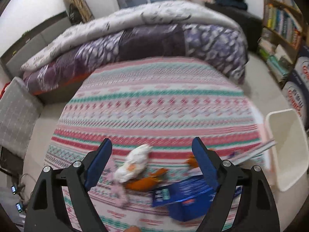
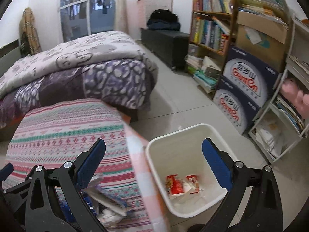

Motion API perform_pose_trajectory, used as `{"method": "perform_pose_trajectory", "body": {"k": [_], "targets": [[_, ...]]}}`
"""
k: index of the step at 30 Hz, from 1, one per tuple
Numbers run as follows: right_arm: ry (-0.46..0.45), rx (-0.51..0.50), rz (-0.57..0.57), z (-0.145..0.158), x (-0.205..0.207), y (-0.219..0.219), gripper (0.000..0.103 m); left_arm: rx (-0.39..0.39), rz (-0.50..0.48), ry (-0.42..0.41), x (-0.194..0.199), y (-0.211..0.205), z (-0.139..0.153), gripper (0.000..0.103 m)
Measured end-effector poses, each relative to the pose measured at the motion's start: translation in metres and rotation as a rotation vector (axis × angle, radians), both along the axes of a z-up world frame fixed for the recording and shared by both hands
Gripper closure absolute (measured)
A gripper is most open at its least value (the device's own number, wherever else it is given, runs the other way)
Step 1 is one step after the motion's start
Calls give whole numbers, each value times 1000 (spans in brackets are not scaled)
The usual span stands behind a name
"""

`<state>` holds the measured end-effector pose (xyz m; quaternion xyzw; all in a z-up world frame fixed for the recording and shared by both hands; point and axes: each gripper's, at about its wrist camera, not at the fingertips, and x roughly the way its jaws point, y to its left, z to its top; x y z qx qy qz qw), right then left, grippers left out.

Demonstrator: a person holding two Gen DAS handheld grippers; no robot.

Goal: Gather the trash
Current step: 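Return both tools to the table and grasp the white tissue with the left tool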

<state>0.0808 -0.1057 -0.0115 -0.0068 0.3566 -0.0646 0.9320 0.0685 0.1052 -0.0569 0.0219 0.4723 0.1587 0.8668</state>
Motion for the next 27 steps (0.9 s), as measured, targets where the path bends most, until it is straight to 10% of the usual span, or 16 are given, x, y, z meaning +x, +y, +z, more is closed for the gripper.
{"method": "perform_pose_trajectory", "body": {"k": [21,27], "targets": [[129,-35,180,-35,19,79,7,-251,-93,272,19,77,-88,43],[132,-45,199,-40,20,91,7,-233,-112,224,11,72,-76,71]]}}
